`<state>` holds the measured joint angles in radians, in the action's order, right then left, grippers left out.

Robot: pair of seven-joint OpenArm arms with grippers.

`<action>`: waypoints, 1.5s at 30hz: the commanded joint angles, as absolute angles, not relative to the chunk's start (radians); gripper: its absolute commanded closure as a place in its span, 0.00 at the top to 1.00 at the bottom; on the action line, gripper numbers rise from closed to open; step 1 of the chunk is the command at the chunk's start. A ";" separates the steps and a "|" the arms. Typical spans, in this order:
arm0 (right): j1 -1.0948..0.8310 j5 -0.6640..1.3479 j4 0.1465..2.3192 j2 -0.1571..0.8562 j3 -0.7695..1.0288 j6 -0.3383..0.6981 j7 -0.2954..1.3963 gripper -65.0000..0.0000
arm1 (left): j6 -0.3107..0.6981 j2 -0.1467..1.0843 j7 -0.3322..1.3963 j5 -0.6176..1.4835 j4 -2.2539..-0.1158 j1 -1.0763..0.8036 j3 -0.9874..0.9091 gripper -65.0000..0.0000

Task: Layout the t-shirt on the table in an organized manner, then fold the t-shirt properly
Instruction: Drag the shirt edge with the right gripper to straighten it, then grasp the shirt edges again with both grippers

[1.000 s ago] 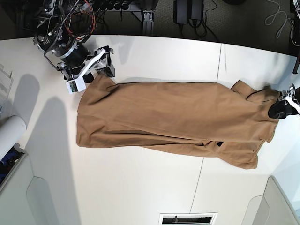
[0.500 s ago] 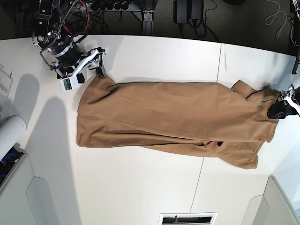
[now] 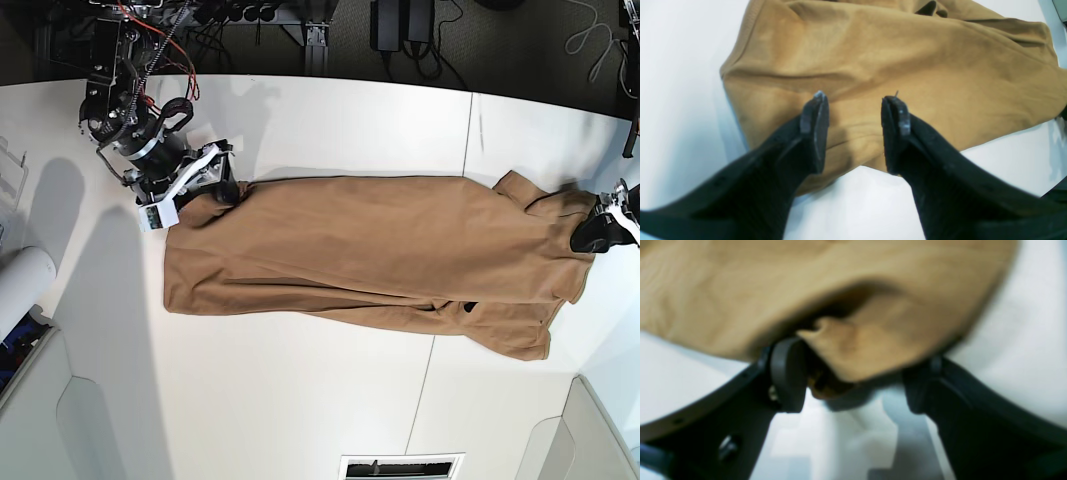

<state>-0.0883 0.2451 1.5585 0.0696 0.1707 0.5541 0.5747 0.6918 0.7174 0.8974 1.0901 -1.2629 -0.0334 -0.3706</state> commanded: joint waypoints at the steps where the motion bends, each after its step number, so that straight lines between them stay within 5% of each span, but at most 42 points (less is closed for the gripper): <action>1: -0.083 0.234 1.563 0.072 0.147 0.558 0.595 0.59 | 0.698 0.745 0.875 1.111 -1.278 -0.020 -0.381 0.44; 7: -0.078 0.199 1.564 0.071 0.056 0.554 0.612 0.02 | 0.698 0.745 0.876 1.111 -1.278 -0.020 -0.381 0.44; 15: -0.095 0.574 1.644 0.071 0.046 0.586 0.920 0.00 | 0.698 0.746 0.876 1.107 -1.278 -0.020 -0.381 0.44; 21: -0.187 0.725 1.815 0.071 0.045 0.599 0.968 0.00 | 0.698 0.746 0.876 1.106 -1.278 -0.020 -0.381 0.44; 26: -0.234 0.707 1.896 0.072 0.046 0.598 0.955 0.53 | 0.698 0.746 0.876 1.106 -1.278 -0.020 -0.381 0.44; 28: -0.234 0.691 1.900 0.072 0.046 0.598 0.934 0.63 | 0.698 0.746 0.876 1.106 -1.278 -0.020 -0.381 0.44; 45: -0.138 0.581 2.026 0.010 0.198 0.532 0.817 0.63 | 0.698 0.759 0.876 1.084 -1.278 -0.020 -0.381 0.44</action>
